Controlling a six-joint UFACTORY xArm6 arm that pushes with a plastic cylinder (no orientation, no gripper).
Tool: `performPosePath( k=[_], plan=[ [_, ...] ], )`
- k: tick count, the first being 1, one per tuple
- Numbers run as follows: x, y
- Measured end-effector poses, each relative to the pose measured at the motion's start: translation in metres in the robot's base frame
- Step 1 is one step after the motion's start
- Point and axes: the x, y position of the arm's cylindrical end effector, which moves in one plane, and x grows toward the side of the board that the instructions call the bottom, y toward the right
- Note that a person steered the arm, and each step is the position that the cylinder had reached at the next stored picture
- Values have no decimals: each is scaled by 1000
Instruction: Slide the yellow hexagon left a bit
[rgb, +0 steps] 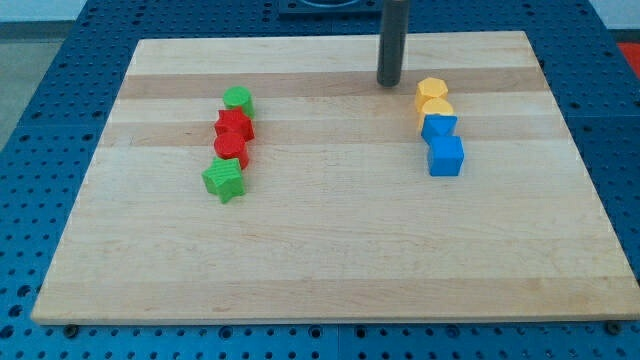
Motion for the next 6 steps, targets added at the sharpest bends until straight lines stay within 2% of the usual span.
performPosePath(
  k=[2, 6],
  plan=[
    [0, 42],
    [20, 70]
  ],
)
